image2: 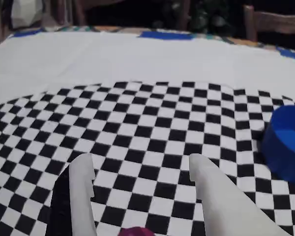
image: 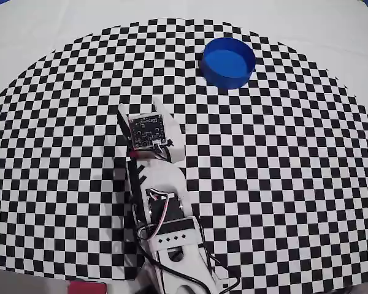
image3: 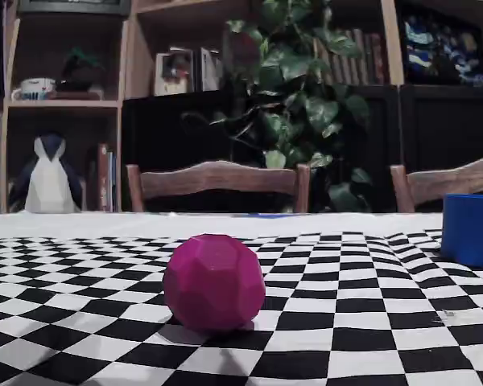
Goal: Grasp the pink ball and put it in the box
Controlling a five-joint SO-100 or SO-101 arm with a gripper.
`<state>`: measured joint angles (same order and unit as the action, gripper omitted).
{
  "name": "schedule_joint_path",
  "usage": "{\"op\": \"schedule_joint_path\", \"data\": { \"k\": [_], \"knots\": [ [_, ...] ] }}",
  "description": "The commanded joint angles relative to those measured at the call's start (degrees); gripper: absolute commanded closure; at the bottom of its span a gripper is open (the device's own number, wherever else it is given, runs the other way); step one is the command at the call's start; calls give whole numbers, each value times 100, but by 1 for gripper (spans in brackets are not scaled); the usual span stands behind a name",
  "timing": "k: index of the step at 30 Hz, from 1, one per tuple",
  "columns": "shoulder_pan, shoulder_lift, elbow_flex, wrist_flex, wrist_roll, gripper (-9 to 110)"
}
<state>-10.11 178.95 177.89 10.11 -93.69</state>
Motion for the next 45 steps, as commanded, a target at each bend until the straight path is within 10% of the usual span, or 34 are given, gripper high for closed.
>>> {"op": "schedule_joint_path", "data": {
  "k": [1,45],
  "knots": [
    [-237,-70,44,-53,-53,80],
    [-334,-686,44,316,0,80]
  ]
}}
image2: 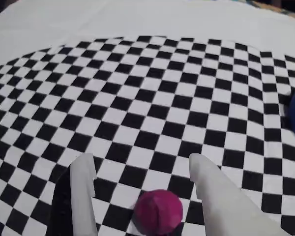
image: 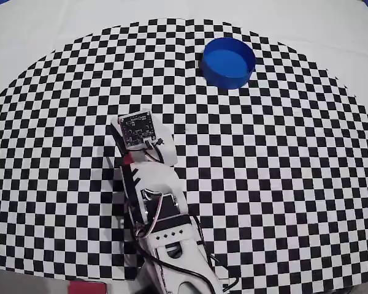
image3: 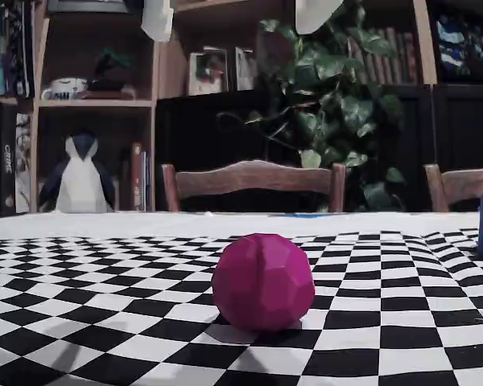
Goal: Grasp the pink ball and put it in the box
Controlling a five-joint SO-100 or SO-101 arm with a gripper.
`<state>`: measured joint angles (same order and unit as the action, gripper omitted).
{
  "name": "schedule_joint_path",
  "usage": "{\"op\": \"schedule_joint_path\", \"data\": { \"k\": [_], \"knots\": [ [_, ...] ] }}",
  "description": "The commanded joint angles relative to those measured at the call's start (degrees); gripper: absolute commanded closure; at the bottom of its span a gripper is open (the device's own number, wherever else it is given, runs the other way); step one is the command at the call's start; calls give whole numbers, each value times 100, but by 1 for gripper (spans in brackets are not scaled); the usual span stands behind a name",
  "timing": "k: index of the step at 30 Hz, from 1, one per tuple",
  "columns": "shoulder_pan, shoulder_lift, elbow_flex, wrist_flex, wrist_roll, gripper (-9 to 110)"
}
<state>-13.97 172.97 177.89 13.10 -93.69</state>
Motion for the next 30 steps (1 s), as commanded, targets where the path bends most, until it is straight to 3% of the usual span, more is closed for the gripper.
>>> {"op": "schedule_joint_path", "data": {
  "k": [1,30],
  "knots": [
    [53,-132,44,18,-9,80],
    [123,-1310,44,-457,413,80]
  ]
}}
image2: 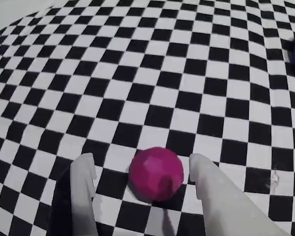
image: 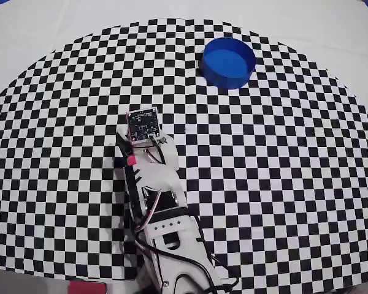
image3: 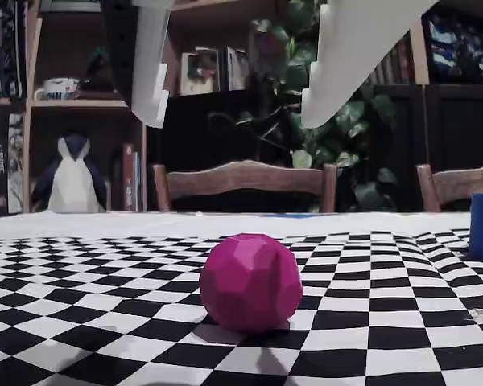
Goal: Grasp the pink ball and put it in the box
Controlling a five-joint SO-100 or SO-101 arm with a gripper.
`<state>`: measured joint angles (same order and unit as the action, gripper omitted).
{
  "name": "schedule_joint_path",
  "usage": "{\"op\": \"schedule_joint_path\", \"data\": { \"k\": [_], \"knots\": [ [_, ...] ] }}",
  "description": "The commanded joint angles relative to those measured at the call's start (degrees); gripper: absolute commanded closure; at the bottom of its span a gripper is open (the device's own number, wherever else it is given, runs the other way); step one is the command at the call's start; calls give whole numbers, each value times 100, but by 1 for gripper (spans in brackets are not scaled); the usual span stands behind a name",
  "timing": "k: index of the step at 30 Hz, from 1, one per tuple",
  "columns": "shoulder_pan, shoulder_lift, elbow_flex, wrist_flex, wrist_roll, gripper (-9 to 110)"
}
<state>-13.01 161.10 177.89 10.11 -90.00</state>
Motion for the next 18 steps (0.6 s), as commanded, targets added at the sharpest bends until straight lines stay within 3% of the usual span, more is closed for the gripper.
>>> {"op": "schedule_joint_path", "data": {
  "k": [1,18],
  "knots": [
    [26,-193,44,-211,44,80],
    [-9,-888,-18,-738,44,80]
  ]
}}
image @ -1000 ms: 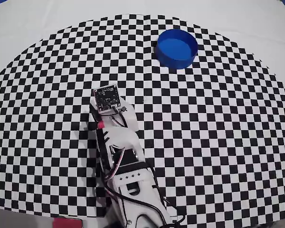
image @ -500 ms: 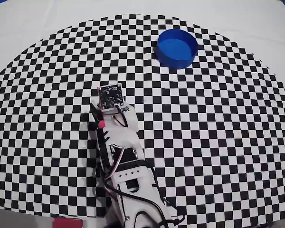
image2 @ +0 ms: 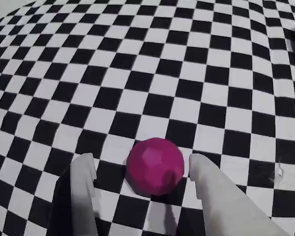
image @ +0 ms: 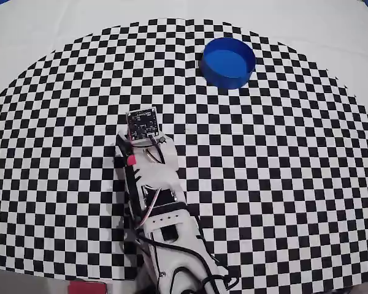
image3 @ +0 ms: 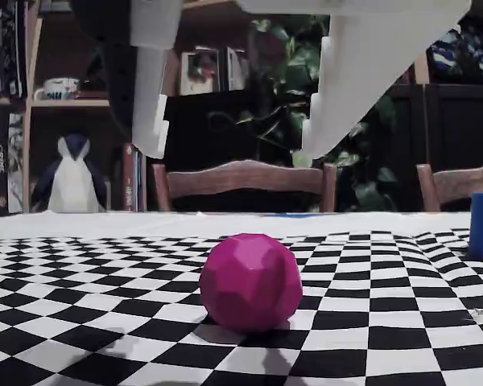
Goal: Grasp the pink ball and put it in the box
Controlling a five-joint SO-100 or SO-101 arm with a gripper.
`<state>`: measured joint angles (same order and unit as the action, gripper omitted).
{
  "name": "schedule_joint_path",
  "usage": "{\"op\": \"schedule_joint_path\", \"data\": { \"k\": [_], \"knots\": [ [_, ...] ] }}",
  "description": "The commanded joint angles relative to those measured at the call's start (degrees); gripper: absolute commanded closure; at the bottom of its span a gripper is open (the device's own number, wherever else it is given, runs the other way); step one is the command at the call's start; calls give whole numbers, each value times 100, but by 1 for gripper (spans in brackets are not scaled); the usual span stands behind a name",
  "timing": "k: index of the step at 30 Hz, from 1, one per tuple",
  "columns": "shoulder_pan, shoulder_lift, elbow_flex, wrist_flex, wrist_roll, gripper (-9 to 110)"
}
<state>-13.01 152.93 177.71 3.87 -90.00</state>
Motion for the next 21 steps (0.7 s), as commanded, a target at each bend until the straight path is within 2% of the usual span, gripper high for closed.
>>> {"op": "schedule_joint_path", "data": {
  "k": [1,21],
  "knots": [
    [-9,-105,-9,-123,44,80],
    [35,-791,-220,-404,44,78]
  ]
}}
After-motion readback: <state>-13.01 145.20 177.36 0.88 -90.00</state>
